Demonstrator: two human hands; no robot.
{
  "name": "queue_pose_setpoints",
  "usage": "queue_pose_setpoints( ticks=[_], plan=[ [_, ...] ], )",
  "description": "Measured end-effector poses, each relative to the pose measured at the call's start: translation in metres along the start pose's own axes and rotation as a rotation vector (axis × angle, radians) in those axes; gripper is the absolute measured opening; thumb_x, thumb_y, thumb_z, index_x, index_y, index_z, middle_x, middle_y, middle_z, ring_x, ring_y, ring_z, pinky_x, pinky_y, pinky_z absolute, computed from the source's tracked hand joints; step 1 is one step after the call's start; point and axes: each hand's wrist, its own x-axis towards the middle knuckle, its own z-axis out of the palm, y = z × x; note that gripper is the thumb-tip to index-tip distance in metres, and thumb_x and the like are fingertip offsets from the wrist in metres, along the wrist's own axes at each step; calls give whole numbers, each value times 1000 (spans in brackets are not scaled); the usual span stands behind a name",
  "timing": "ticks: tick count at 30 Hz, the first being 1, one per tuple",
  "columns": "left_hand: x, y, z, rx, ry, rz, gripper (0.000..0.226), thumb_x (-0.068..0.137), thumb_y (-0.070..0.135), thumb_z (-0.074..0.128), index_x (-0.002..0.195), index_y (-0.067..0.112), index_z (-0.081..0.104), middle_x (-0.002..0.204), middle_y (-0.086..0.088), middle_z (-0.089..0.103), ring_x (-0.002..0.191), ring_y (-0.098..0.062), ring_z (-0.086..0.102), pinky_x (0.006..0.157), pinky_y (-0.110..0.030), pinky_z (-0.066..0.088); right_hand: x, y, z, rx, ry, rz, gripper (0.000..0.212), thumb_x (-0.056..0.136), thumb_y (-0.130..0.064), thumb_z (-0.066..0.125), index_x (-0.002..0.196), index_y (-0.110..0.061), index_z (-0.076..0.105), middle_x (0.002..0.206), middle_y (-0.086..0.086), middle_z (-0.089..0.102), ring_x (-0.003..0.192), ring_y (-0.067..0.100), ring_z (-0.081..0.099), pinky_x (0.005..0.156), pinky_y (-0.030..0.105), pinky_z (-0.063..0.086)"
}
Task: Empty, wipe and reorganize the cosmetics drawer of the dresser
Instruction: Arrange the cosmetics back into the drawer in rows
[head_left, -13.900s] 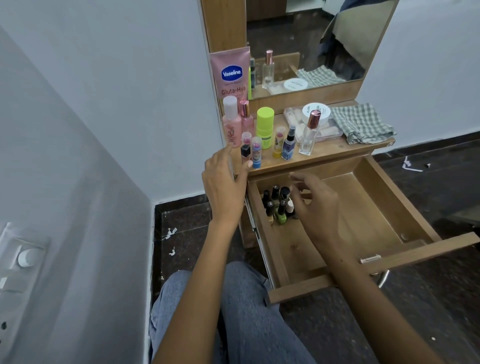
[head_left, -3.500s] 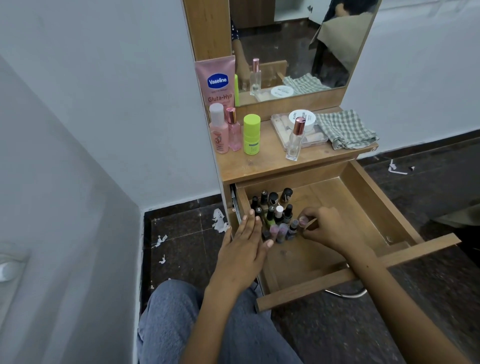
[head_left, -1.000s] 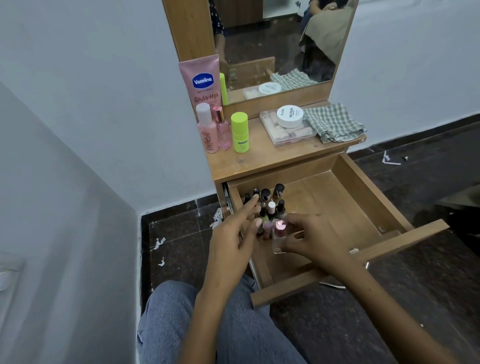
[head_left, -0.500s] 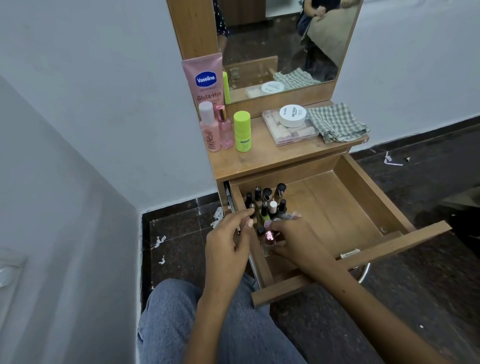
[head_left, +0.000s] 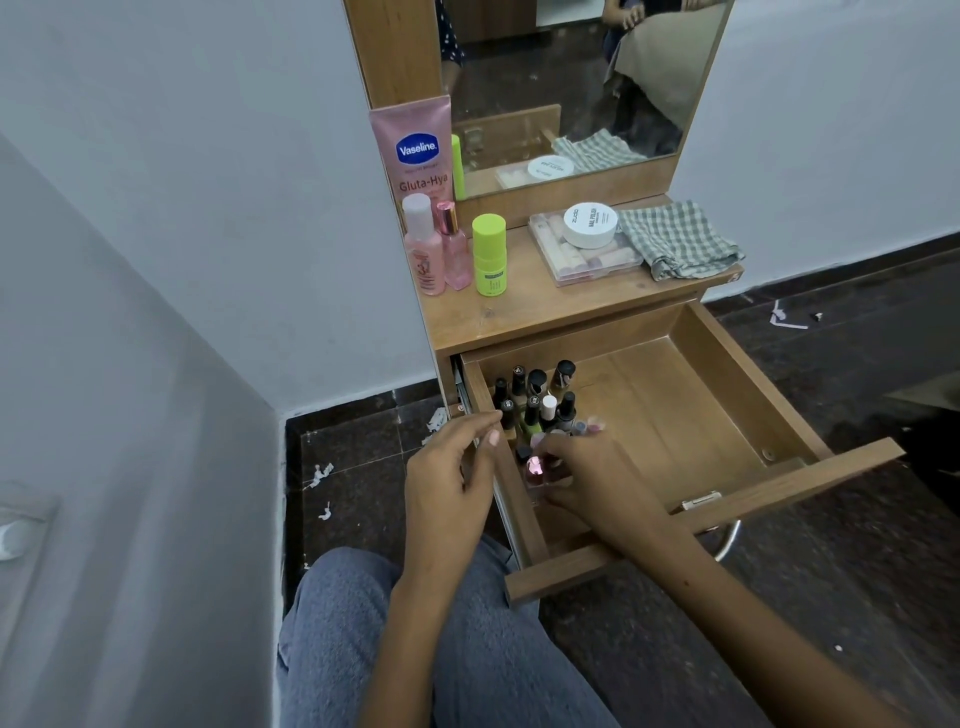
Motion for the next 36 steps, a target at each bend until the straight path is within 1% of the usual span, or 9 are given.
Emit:
queue_pose_setpoints(
  ticks=[4, 8, 14, 17, 20, 23, 26, 30, 36],
  plan=[
    [1, 0, -1, -5, 16, 4, 22, 93, 16, 59, 112, 19, 69, 110, 13, 67, 105, 4, 59, 89, -26, 51, -2, 7, -1, 47, 29, 41, 37, 72, -16, 76, 102, -32, 61, 94, -3, 66, 89, 15, 62, 74, 33, 56],
    [3, -1, -2, 7, 23, 28, 22, 94, 17, 58, 113, 19, 69, 110, 13, 67, 106, 3, 59, 91, -27, 50, -2, 8, -19, 14, 89, 28, 12, 81, -18, 69, 91, -25, 67, 87, -2, 70, 79, 13, 66, 70, 36, 56],
    [21, 1, 1, 116, 47, 90, 23, 95, 20, 56, 115, 17, 67, 114, 8, 67, 109, -6, 57, 90, -34, 50, 11, -2, -52, 88, 210, 0, 12, 80, -19, 74, 91, -21, 71, 84, -6, 72, 75, 6, 66, 69, 25, 56],
    [45, 7, 2, 193, 126, 128, 25, 95, 21, 56, 118, 15, 65, 117, 4, 65, 110, -10, 54, 89, -29, 46, 23, -6, -58, 157, 267, 32, 12, 79, -23, 75, 91, -23, 72, 83, -10, 72, 75, 3, 66, 69, 28, 57],
    [78, 5, -2, 264, 258, 126, 30, 97, 28, 53, 123, 14, 59, 124, 1, 61, 116, -15, 49, 92, -20, 35, 33, -9, -59, 212, 317, 38, 10, 80, -26, 74, 90, -25, 72, 81, -12, 71, 75, 2, 66, 71, 32, 58],
    [115, 2, -7, 333, 359, 126, 39, 95, 30, 54, 130, 14, 52, 131, -2, 55, 120, -18, 45, 93, -24, 37, 39, -11, -57, 230, 339, 40, 9, 81, -27, 73, 90, -25, 72, 81, -12, 71, 74, 2, 66, 70, 33, 59],
    [146, 10, -11, 473, 420, 259, 40, 92, 24, 58, 129, 10, 53, 131, -7, 55, 119, -24, 48, 91, -28, 38, 44, -9, -52, 240, 364, 51, 8, 80, -28, 73, 89, -26, 72, 80, -10, 72, 75, 4, 67, 70, 36, 58],
    [186, 14, -12, 759, 299, 459, 42, 88, 17, 58, 128, 5, 53, 133, -12, 54, 124, -30, 47, 98, -39, 39, 47, -6, -48, 279, 385, 60, 6, 79, -30, 73, 85, -29, 72, 78, -12, 72, 74, 2, 67, 69, 37, 58],
    [214, 14, -10, 1041, 111, 555, 37, 88, 12, 62, 123, 5, 57, 130, -13, 57, 129, -31, 44, 110, -44, 27, 49, -5, -50, 297, 397, 65, 5, 79, -33, 71, 83, -31, 70, 76, -16, 71, 74, 0, 67, 69, 37, 58]
  ],
)
